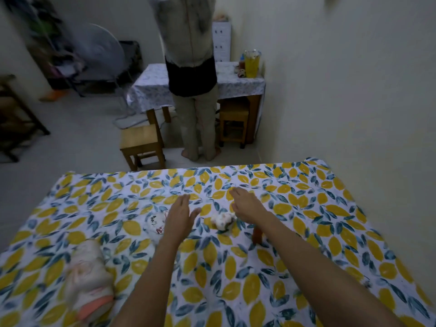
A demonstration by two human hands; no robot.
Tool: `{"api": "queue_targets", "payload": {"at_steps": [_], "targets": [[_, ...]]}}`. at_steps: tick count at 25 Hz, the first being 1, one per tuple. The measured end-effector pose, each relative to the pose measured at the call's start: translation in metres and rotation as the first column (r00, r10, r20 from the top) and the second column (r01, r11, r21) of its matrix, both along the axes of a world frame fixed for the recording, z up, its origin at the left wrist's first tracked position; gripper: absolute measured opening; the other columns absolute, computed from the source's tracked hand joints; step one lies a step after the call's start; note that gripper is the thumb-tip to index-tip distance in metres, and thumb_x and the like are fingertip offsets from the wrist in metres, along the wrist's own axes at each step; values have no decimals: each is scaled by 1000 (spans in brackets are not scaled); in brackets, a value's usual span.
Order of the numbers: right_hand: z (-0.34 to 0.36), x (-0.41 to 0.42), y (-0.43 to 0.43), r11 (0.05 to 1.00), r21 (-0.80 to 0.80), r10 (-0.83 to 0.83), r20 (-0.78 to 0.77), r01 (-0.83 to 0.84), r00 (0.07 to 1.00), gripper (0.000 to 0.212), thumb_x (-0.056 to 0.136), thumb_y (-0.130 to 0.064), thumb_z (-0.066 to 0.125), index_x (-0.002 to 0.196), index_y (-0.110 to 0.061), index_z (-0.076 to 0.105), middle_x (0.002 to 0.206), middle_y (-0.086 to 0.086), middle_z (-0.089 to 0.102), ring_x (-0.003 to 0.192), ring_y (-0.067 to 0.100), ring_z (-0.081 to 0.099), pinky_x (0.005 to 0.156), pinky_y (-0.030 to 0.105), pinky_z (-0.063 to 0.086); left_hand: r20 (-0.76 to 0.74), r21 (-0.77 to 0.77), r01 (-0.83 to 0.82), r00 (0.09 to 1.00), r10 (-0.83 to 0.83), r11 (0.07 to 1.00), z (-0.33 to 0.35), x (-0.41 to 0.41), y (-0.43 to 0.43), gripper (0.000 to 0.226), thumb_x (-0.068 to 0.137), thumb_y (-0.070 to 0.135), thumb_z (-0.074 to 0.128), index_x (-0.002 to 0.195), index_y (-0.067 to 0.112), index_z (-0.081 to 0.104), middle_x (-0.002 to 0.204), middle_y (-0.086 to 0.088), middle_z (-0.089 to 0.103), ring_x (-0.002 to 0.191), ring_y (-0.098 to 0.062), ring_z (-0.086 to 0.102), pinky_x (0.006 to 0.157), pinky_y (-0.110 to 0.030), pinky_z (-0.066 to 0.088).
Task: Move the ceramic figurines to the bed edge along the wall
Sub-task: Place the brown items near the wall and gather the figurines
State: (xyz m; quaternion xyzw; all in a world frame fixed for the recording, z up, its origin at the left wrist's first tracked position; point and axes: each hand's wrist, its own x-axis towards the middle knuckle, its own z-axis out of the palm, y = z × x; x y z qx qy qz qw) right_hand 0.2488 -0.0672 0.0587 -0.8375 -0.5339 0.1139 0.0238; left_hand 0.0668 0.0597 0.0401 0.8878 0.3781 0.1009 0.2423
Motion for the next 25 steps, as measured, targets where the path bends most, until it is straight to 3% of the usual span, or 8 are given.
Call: {"api": "queue_targets", "payload": {"at_steps": [6,11,13,15,18,20,22,25], "targets": [[-65,-21,48,926,-352,161,45,-136,986,67,98,-12,51,153,-8,12,163,13,10,148,32,16,114,48,32,-150,-193,-247,964,220,950,-42,-61,70,69,98,40,43,148,-4,23,156,-23,27,146,-33,23,118,-44,28],[-77,-24,56,908,-402,165,79,-120,983,53,94,-16,55,141,-12,31,141,19,44,124,37,47,94,48,45,-191,-313,-236,964,182,920,-51,-59,91,66,95,38,52,145,0,31,147,-24,41,135,-36,40,105,-43,40],[-75,-27,55,923,-370,159,110,-108,981,59,90,-16,61,139,-10,30,135,18,46,119,37,50,90,47,46,-238,-455,-303,947,213,838,-51,-57,103,79,88,41,61,147,0,28,149,-23,40,134,-38,43,102,-46,45],[-77,-32,52,945,-318,118,100,-81,988,59,90,-17,60,139,-9,28,136,17,43,119,36,48,90,46,45,-258,-610,-364,931,258,704,-48,-56,111,89,75,44,73,141,-4,37,133,-26,54,116,-40,58,88,-48,56],[-82,-45,43,960,-277,31,-17,-35,999,54,92,-14,56,139,-9,29,147,21,30,127,39,41,93,47,44,-192,-750,-325,940,281,576,-38,-54,97,60,75,29,79,116,-5,51,89,-15,60,78,-30,63,58,-38,55],[-78,-52,38,974,-221,-79,-101,55,992,58,90,-11,59,140,-10,30,144,21,36,121,38,47,83,43,44,-112,-800,-233,963,244,552,-34,-56,83,45,78,21,78,110,3,53,91,-10,59,83,-28,62,65,-39,57],[-69,-58,32,977,-130,-191,-162,171,968,59,85,-17,67,135,-10,36,127,18,54,104,33,56,73,37,43,30,-843,-97,974,227,530,-38,-61,68,49,76,14,79,114,7,49,104,-10,58,96,-29,62,79,-44,59],[-59,-66,21,964,-77,-263,-182,253,947,67,66,-24,85,121,-17,48,113,13,64,103,34,60,80,39,47,209,-841,71,957,200,537,-50,-70,40,58,76,7,78,122,5,42,111,-5,53,94,-19,60,65,-24,59]]}}
